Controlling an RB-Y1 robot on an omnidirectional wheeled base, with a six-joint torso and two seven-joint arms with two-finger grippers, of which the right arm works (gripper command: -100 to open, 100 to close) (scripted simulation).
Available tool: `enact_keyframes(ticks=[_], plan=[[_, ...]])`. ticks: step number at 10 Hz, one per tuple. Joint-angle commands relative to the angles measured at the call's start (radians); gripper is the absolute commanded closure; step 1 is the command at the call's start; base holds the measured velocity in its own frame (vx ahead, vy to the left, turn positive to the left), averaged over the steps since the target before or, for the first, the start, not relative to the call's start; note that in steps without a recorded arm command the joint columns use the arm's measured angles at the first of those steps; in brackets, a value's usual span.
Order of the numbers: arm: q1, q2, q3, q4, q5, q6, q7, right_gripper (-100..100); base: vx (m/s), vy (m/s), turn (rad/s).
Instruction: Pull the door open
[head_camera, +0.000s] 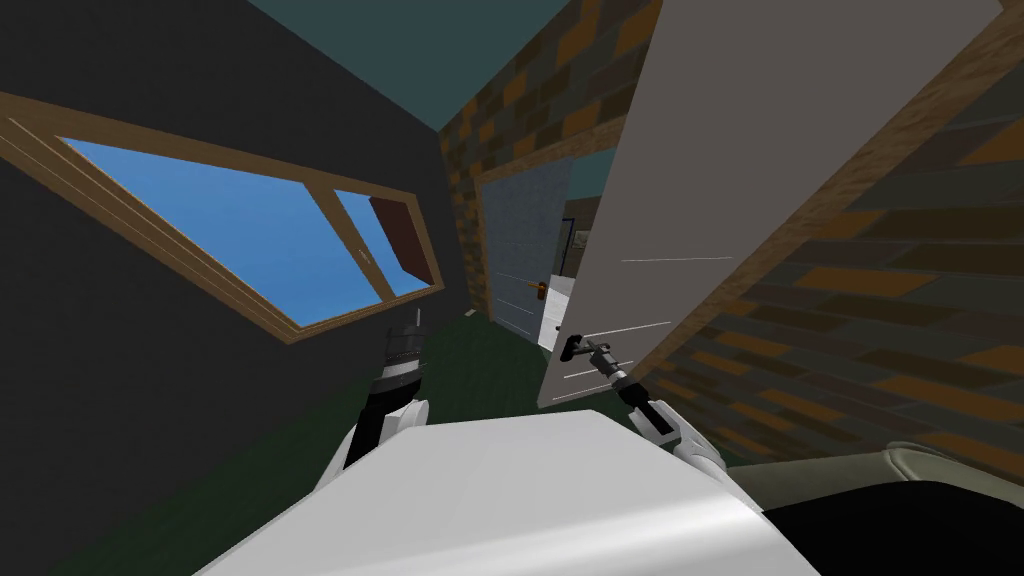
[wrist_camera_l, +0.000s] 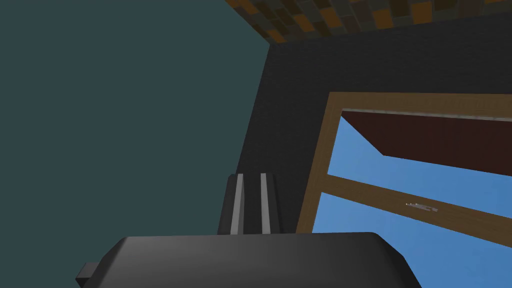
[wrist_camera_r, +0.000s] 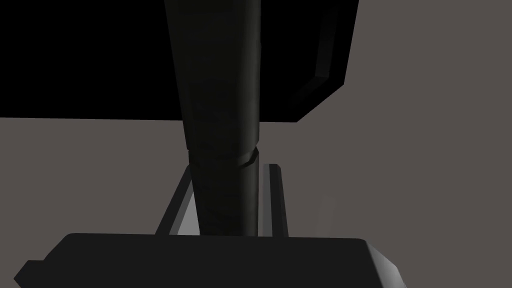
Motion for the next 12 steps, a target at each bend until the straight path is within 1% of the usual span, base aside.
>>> enact_keyframes(ticks=[1,4,5,6,8,10,11,12], plan=[[0.013,-0.007,0.007,0.003,0.007,-0.031,-0.012,100,-0.196,-0.128,0.145],[0.03,-0.025,0.009,0.012,0.014,-0.074,-0.032,100,-0.215,-0.079,0.123],[0.019,-0.023,0.003,0.02,0.011,-0.064,-0.024,100,-0.085,-0.045,0.012],[0.022,-0.03,0.006,0.031,0.015,-0.083,-0.031,100,-0.134,-0.068,0.127],[0.024,-0.037,0.008,0.041,0.019,-0.104,-0.038,100,-0.206,-0.089,0.172],[0.026,-0.046,0.011,0.052,0.023,-0.129,-0.047,100,-0.203,-0.086,0.132],[0.026,-0.048,0.011,0.055,0.024,-0.135,-0.049,100,-0.188,-0.095,0.087],[0.027,-0.052,0.013,0.061,0.026,-0.148,-0.053,100,-0.178,-0.091,0.129]])
